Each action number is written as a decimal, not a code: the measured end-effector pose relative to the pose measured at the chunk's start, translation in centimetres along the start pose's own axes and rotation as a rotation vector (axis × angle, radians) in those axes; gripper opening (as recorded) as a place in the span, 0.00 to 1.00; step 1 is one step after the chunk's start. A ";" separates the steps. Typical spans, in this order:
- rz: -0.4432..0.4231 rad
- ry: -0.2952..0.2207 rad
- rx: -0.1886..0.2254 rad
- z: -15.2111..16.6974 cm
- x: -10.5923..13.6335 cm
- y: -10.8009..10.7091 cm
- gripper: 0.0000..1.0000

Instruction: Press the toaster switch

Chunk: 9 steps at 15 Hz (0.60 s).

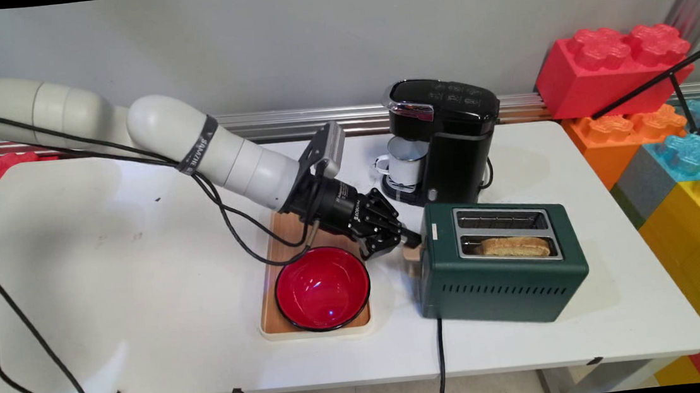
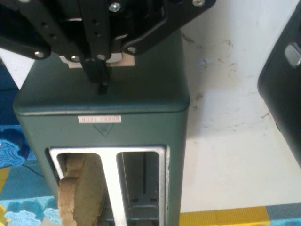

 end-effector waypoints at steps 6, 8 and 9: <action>-0.004 -0.019 -0.001 0.4 -0.9 0.0 0.00; -0.005 -0.023 -0.001 0.7 -1.1 0.0 0.00; -0.006 -0.024 0.000 0.8 -1.2 0.0 0.00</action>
